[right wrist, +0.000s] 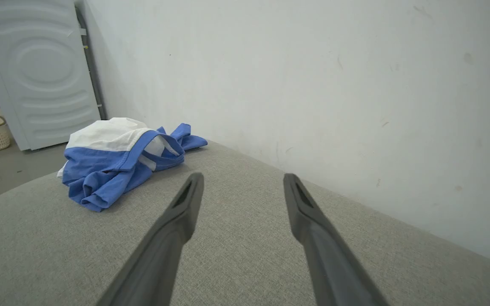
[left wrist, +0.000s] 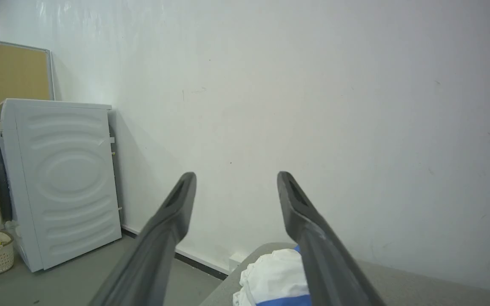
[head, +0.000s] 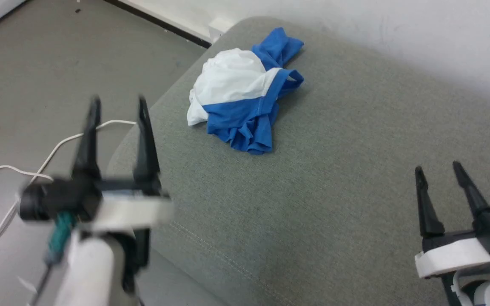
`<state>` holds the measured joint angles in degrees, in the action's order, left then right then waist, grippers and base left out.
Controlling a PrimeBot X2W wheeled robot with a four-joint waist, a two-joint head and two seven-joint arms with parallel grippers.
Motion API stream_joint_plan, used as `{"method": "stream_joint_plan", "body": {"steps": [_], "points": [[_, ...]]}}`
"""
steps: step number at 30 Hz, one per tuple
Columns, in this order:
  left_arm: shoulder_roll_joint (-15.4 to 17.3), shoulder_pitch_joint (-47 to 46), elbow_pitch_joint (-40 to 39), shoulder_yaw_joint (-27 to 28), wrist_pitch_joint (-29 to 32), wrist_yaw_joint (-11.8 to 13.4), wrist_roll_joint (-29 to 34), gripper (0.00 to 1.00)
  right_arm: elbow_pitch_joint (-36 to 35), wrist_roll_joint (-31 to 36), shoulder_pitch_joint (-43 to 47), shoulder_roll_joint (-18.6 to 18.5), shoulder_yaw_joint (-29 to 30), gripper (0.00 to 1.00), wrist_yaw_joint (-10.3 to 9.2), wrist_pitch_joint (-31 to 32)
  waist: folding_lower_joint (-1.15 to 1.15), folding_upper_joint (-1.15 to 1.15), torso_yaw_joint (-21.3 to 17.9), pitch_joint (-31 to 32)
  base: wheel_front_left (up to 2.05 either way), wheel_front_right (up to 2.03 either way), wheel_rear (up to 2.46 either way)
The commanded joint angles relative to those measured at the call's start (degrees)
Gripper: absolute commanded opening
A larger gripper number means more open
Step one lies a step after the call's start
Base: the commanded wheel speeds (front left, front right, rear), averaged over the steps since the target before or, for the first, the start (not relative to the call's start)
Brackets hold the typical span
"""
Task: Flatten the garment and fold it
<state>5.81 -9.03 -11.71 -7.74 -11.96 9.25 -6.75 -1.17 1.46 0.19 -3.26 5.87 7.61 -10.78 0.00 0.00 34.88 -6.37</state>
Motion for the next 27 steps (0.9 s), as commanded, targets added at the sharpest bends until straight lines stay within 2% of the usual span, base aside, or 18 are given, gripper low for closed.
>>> {"method": "stream_joint_plan", "body": {"steps": [1, 4, 7, 12, 20, 27], "points": [[0.9, -4.1, -0.1, 0.9, 1.7, -0.1, 0.3, 1.0, -1.6, 0.1, -0.8, -0.5, 0.1, 1.0, -0.12, 0.8, 0.0, 0.0, -0.9, -2.2, 0.0, 0.0, 0.0], [3.5, -12.9, 1.4, 2.0, 7.9, -0.9, 1.3, 1.0, -6.0, -1.0, -1.6, -2.2, -0.7, 1.0, -0.12, 3.4, 0.0, 0.0, -2.4, -5.1, 0.0, 0.0, 0.0], [5.9, -20.8, 4.4, 2.8, 14.3, -2.7, 0.7, 1.0, -11.0, -2.5, -2.8, -4.8, -1.8, 1.0, -0.12, 6.0, 0.0, 0.0, -4.0, -8.4, 0.0, 0.0, 0.0], [9.3, -30.1, 10.9, 4.5, 20.7, -5.8, -1.8, 1.0, -18.2, -4.5, -4.4, -8.6, -3.0, 1.0, -0.12, 9.6, 0.0, 0.0, -6.6, -13.5, 0.0, 0.0, 0.0], [10.6, -34.7, 20.8, 5.5, 28.8, -8.2, -6.3, 1.0, -26.6, -6.9, -4.9, -13.6, -1.8, 1.0, -0.12, 14.0, 0.0, 0.0, -9.7, -21.9, 0.0, 0.0, 0.0], [10.2, -35.1, 24.3, 5.6, 33.4, -10.1, -10.2, 1.0, -32.5, -8.9, -4.9, -17.5, 0.7, 1.0, -0.12, 16.6, 0.0, 0.0, -11.8, -27.7, 0.0, 0.0, 0.0]]}}
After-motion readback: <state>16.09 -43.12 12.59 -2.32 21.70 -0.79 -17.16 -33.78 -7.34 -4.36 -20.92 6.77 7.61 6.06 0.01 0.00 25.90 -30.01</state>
